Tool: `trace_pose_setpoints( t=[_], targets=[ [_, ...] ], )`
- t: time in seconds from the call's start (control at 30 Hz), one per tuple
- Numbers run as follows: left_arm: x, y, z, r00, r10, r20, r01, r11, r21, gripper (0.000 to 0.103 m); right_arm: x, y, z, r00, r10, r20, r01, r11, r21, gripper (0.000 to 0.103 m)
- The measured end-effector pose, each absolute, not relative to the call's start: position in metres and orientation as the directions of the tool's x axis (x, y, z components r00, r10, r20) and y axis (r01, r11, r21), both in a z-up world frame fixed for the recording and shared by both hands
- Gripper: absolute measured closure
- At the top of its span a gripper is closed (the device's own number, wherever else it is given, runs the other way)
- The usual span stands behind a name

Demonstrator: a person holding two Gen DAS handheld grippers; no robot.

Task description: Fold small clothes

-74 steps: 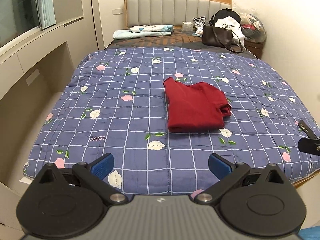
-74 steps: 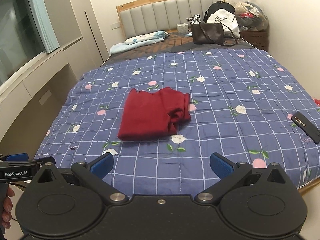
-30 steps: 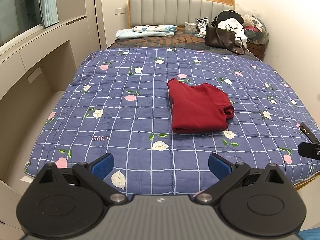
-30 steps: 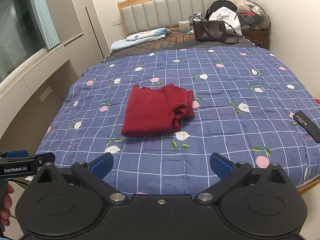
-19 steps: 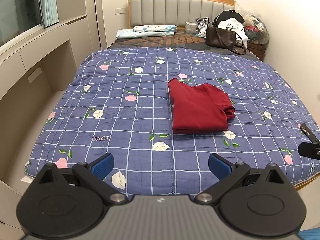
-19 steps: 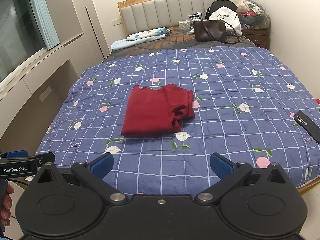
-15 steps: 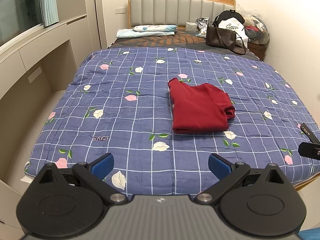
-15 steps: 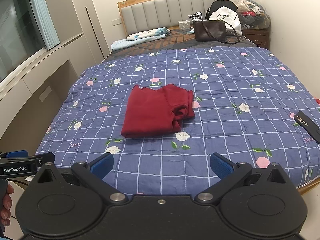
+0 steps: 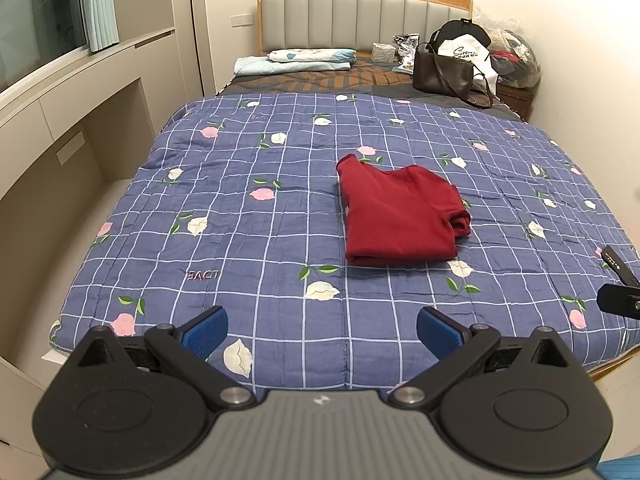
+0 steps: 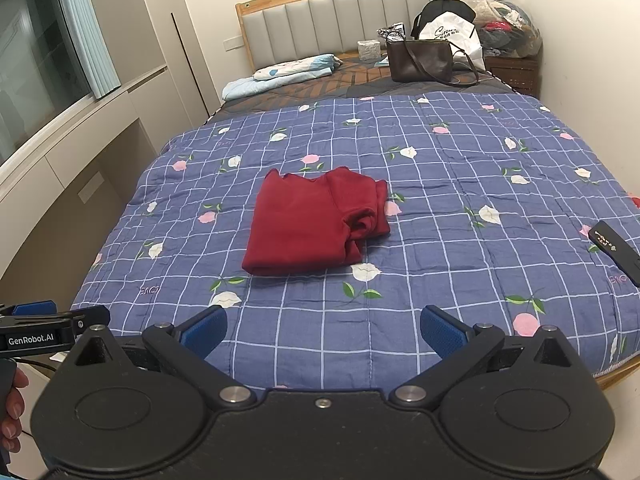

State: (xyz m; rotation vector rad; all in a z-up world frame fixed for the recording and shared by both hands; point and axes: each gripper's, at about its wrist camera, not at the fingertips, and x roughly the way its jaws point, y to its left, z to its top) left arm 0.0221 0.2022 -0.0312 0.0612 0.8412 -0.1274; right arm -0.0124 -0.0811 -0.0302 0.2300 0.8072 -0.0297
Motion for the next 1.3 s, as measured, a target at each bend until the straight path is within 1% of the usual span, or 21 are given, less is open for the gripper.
trace_pose_setpoints(
  t=[0.47, 0.63, 0.87, 1.3],
  targets=[
    [0.023, 0.198, -0.034, 0.651, -0.085, -0.754, 0.125, 0.992, -0.004, 0.0, -0.012, -0.082, -0.03, 0.692, 0.061, -0.719, 0.115, 0.974, 0.193, 0.001],
    [0.028, 0.199, -0.036, 0.616, -0.061, -0.785, 0.089, 0.996, -0.007, 0.0, -0.012, -0.082, -0.03, 0.692, 0.061, -0.719, 0.114, 0.975, 0.193, 0.001],
    [0.032, 0.207, -0.037, 0.599, -0.038, -0.8, 0.045, 0.999, -0.014, 0.0, -0.012, -0.082, -0.03, 0.691, 0.061, -0.72, 0.115, 0.975, 0.192, 0.001],
    [0.036, 0.209, -0.038, 0.594, -0.057, -0.802, 0.059, 0.998, -0.027, 0.0, -0.008, -0.078, -0.038, 0.684, 0.062, -0.727, 0.115, 0.975, 0.191, 0.001]
  ],
)
